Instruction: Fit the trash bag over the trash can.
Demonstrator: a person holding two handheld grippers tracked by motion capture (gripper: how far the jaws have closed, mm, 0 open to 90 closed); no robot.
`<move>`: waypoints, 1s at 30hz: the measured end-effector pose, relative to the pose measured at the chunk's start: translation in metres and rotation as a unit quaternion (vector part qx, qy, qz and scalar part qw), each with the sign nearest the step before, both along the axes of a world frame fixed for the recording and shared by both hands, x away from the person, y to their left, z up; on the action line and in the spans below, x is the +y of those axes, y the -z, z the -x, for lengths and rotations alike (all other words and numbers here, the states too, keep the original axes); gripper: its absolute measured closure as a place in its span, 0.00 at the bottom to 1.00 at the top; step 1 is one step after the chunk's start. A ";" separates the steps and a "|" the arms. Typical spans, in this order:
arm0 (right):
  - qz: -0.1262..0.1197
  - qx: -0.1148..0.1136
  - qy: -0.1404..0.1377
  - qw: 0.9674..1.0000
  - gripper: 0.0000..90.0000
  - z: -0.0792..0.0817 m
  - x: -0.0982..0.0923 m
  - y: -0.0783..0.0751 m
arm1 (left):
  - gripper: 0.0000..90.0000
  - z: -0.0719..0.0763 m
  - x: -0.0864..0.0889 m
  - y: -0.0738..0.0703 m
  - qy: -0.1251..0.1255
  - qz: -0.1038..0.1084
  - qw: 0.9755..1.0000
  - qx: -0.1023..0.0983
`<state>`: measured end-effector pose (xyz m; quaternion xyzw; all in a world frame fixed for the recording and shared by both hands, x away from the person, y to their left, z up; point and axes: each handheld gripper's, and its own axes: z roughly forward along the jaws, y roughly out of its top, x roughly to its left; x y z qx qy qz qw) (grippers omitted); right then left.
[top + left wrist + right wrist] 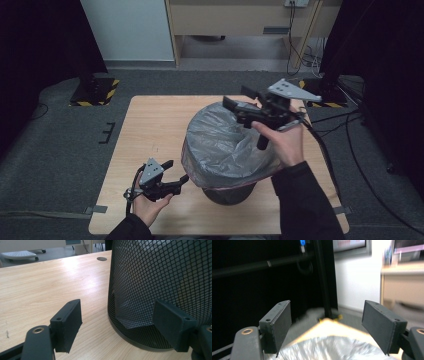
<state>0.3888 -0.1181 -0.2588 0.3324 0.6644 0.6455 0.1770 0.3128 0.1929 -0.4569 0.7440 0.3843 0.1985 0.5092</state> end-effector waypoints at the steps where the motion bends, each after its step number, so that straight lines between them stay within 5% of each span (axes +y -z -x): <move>1: 0.020 0.010 0.001 1.000 0.26 -0.003 0.008 0.006 | 0.26 0.000 0.000 0.000 0.001 -0.001 1.000 0.000; 4: 0.087 0.048 0.004 0.995 0.26 -0.014 0.029 0.027 | 0.26 0.000 0.000 0.000 0.001 0.001 1.000 0.001; 8: 0.167 0.103 0.008 0.981 0.22 -0.025 0.045 0.059 | 0.26 0.000 0.001 -0.001 0.001 0.002 1.000 0.000; 12: 0.213 0.117 0.010 0.970 0.15 -0.028 0.049 0.074 | 0.26 0.000 0.001 -0.001 0.001 0.001 1.000 0.001; 15: 0.225 0.130 0.005 0.966 0.13 -0.029 0.052 0.078 | 0.26 0.000 0.000 -0.001 0.005 0.001 1.000 0.002; 19: 0.266 0.167 -0.001 0.949 0.10 -0.031 0.057 0.088 | 0.26 0.001 -0.001 -0.001 0.010 -0.001 1.000 0.002; 23: 0.289 0.188 0.007 0.939 0.10 -0.032 0.059 0.094 | 0.25 0.001 -0.003 0.000 0.014 -0.001 1.000 0.003; 27: 0.326 0.204 0.013 0.923 0.09 -0.032 0.059 0.101 | 0.25 0.001 -0.004 -0.001 0.015 0.000 1.000 0.003; 30: 0.323 0.205 0.012 0.924 0.13 -0.033 0.059 0.099 | 0.25 0.002 -0.004 -0.001 0.017 0.000 1.000 0.003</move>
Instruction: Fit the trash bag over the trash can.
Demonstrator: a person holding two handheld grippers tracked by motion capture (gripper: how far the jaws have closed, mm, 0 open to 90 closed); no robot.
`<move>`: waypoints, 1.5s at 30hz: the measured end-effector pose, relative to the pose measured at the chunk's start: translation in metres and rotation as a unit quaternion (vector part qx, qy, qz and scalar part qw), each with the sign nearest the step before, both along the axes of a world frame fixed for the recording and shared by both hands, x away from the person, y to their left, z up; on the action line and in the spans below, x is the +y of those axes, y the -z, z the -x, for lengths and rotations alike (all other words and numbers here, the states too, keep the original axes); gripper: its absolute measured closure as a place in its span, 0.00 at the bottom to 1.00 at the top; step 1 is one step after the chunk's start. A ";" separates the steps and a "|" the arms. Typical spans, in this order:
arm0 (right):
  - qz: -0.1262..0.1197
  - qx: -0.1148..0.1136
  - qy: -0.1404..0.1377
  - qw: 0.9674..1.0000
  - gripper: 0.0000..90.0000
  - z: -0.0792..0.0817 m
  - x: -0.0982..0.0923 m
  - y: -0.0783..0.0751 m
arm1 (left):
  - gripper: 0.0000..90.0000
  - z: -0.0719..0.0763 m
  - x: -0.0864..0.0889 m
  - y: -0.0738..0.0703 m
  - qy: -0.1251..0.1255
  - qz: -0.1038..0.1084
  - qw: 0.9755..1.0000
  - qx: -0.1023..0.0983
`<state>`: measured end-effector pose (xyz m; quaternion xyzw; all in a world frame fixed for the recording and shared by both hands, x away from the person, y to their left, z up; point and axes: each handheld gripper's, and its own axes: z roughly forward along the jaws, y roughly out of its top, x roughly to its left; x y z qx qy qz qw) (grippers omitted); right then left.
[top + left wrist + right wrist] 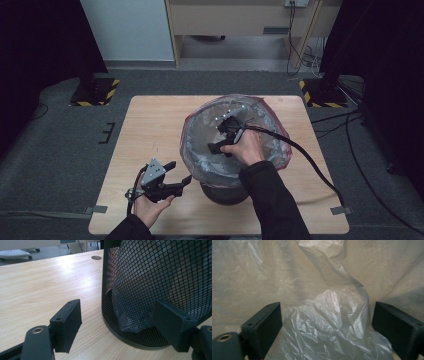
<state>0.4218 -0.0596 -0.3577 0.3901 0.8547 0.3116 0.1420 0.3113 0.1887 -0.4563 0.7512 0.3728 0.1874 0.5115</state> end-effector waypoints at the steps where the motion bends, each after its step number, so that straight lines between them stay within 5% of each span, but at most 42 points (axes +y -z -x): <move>1: -0.006 -0.002 0.001 1.000 0.14 0.000 0.000 -0.002 | 0.25 0.000 0.000 0.000 0.001 -0.001 1.000 0.001; 7: -0.073 -0.037 -0.013 0.997 0.15 0.007 0.000 -0.017 | 0.25 0.000 0.000 0.000 0.000 0.000 1.000 0.002; 13: -0.105 -0.066 -0.020 0.992 0.16 0.014 -0.006 -0.031 | 0.25 0.000 0.000 0.000 0.000 0.001 1.000 0.001; 18: -0.151 -0.112 -0.024 0.982 0.21 0.019 -0.008 -0.046 | 0.25 0.000 0.001 0.000 -0.002 0.003 1.000 0.000; 26: -0.222 -0.172 -0.009 0.960 0.23 0.023 -0.010 -0.057 | 0.25 0.000 0.001 -0.001 -0.003 0.005 1.000 0.000; 33: -0.288 -0.227 0.017 0.930 0.22 0.033 -0.025 -0.080 | 0.25 0.000 0.004 -0.002 -0.008 0.009 1.000 -0.003; 41: -0.312 -0.286 0.071 0.903 0.20 0.041 -0.068 -0.108 | 0.24 -0.003 0.013 -0.004 -0.022 0.022 1.000 -0.007; 45: -0.308 -0.295 0.099 0.899 0.19 0.043 -0.096 -0.112 | 0.23 -0.005 0.020 -0.006 -0.033 0.030 0.999 -0.011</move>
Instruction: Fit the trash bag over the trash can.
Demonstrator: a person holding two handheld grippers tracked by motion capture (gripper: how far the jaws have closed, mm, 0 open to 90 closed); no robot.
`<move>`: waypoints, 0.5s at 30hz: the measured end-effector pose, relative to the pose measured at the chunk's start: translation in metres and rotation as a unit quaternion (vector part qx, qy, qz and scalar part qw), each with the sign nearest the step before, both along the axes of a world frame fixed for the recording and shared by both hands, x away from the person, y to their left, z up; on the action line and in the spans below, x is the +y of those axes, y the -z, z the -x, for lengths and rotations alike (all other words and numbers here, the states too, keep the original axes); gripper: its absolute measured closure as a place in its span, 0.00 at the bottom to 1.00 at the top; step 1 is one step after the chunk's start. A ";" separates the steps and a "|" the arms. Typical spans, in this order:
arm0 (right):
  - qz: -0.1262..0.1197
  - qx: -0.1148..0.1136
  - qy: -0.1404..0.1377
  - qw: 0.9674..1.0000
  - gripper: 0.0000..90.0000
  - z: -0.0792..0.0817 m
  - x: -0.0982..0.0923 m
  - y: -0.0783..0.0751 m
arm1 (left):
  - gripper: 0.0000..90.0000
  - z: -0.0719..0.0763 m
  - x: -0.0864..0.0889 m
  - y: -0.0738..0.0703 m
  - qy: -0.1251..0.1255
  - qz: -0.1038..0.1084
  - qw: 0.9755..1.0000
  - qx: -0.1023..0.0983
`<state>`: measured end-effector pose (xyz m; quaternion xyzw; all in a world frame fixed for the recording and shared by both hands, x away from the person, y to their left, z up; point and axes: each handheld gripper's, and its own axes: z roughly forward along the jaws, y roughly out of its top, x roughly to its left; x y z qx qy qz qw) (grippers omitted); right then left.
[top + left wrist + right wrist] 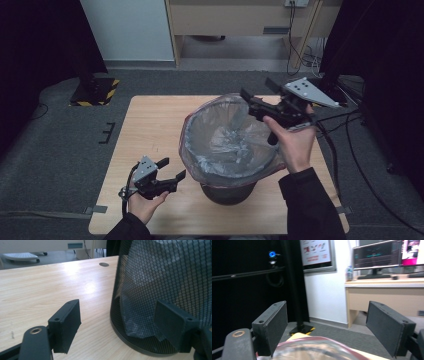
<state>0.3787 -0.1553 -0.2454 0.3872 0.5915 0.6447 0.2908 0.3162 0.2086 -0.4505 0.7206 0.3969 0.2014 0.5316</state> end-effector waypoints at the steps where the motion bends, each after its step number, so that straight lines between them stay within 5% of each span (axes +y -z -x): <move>1: 0.000 0.001 0.008 1.000 0.19 0.000 -0.007 0.001 | 0.23 -0.001 0.002 0.000 -0.003 0.003 1.000 0.000; 6: 0.004 0.012 0.042 0.999 0.19 0.000 -0.041 0.014 | 0.22 -0.004 0.011 -0.001 -0.017 0.008 1.000 0.000; 15: 0.009 0.046 0.085 0.995 0.19 -0.001 -0.087 0.059 | 0.21 -0.011 0.021 0.002 -0.030 0.006 1.000 0.008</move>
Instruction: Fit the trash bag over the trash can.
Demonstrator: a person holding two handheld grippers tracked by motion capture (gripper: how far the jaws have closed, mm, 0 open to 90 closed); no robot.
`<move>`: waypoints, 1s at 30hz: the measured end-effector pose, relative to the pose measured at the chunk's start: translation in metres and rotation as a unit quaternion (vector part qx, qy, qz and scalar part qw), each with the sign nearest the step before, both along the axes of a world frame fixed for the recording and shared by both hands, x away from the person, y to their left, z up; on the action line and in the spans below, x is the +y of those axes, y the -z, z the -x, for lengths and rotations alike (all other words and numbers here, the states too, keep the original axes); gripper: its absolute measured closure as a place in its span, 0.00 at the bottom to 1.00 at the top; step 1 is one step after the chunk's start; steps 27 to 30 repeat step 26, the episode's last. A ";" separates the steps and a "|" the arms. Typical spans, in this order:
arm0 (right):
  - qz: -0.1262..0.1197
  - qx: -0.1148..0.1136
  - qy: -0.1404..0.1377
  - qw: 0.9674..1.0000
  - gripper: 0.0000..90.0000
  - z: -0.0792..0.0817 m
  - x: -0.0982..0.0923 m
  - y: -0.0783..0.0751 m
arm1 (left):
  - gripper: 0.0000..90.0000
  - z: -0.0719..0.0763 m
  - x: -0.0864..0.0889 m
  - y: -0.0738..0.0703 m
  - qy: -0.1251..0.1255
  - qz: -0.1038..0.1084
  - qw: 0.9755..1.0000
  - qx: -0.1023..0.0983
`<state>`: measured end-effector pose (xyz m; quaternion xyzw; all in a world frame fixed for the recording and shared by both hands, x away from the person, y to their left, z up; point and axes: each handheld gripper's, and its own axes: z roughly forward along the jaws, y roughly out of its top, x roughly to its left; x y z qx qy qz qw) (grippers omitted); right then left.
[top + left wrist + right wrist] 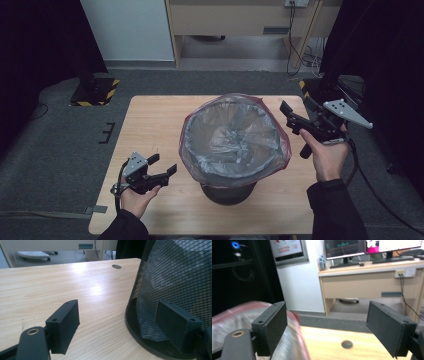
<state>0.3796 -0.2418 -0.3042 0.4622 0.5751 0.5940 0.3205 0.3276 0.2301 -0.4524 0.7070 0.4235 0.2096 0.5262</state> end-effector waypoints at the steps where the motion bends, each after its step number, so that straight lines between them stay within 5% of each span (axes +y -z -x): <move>1: 0.001 0.005 0.003 1.000 0.19 0.000 -0.004 0.006 | 0.21 -0.001 0.001 0.000 -0.002 0.000 1.000 0.002; 14: 0.014 0.085 0.022 0.996 0.18 0.006 -0.043 0.083 | 0.19 -0.016 0.012 0.014 -0.014 -0.035 0.999 0.033; 19: 0.032 0.126 0.015 0.991 0.17 0.008 -0.050 0.117 | 0.18 -0.024 0.020 0.024 -0.029 -0.054 0.996 0.061; 26: 0.072 0.195 0.002 0.978 0.16 0.010 -0.063 0.152 | 0.16 -0.035 0.029 0.036 -0.042 -0.089 0.991 0.094; 30: 0.072 0.195 0.002 0.978 0.16 0.010 -0.063 0.152 | 0.16 -0.035 0.029 0.036 -0.042 -0.089 0.991 0.094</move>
